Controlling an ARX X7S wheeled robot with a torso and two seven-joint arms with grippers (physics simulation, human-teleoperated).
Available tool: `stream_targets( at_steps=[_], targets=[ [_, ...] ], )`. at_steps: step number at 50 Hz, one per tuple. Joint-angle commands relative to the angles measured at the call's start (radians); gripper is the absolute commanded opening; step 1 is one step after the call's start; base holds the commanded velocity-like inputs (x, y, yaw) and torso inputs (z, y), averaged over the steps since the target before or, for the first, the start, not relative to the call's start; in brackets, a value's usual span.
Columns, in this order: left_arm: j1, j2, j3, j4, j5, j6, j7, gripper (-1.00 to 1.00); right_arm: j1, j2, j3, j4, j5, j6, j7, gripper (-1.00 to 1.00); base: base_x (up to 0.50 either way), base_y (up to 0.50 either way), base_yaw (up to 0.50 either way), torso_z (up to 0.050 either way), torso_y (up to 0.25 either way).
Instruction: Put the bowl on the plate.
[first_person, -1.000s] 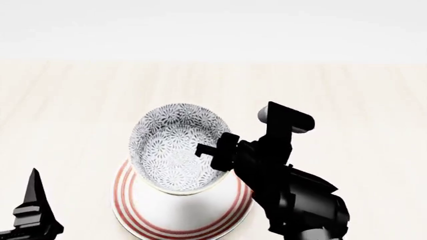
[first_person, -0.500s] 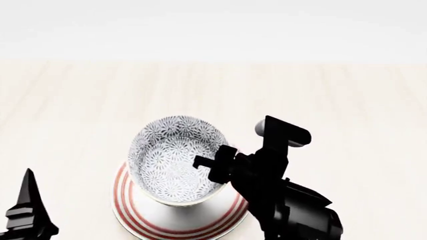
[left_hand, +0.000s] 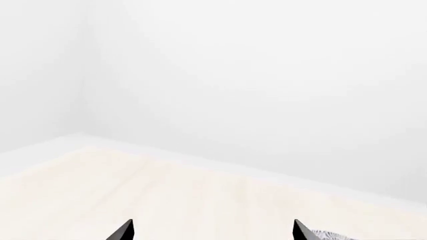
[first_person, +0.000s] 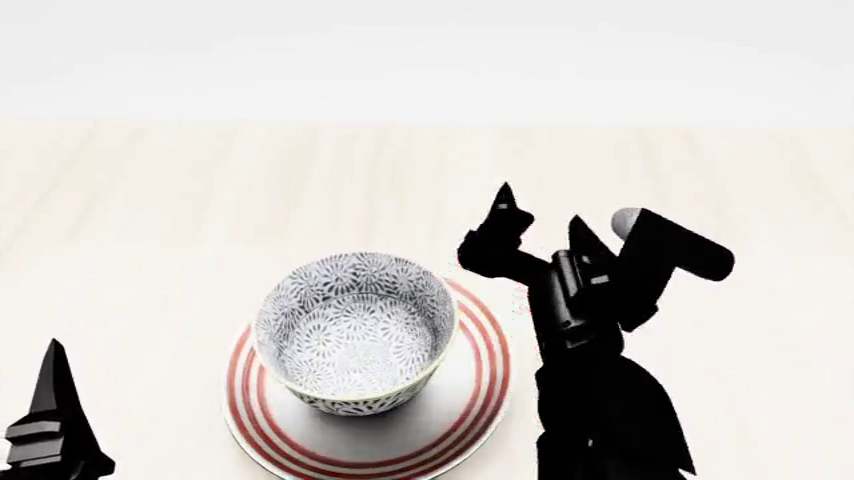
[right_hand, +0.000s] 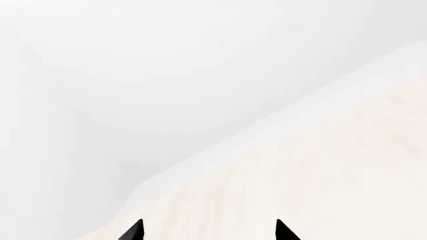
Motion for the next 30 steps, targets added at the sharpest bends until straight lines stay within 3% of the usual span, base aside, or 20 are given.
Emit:
stream_targets(
  at_steps=[1, 11, 18, 20, 30],
  targets=[
    [-0.007, 0.021, 0.003, -0.004, 0.039, 0.009, 0.02, 1.0, -0.297, 0.097, 0.11, -0.581, 0.076, -0.198, 0.236, 1.0, 0.0, 0.0, 0.0, 0.0, 0.0],
    [-0.02, 0.018, 0.016, -0.009, 0.046, 0.007, 0.02, 1.0, -0.389, 0.201, 0.148, -0.784, 0.079, -0.162, 0.368, 1.0, 0.0, 0.0, 0.0, 0.0, 0.0],
    [-0.023, 0.013, 0.009, -0.012, 0.049, 0.014, 0.016, 1.0, -0.515, 0.329, 0.158, -1.056, 0.039, -0.1, 0.507, 1.0, 0.0, 0.0, 0.0, 0.0, 0.0],
    [-0.005, 0.001, -0.004, 0.028, -0.032, 0.0, 0.047, 1.0, -0.555, 0.388, 0.17, -1.153, 0.049, -0.057, 0.554, 1.0, 0.0, 0.0, 0.0, 0.0, 0.0],
    [0.024, -0.043, -0.031, 0.162, 0.034, -0.011, -0.016, 1.0, -0.718, 0.553, 0.16, -1.503, -0.036, 0.03, 0.662, 1.0, 0.0, 0.0, 0.0, 0.0, 0.0]
  ],
)
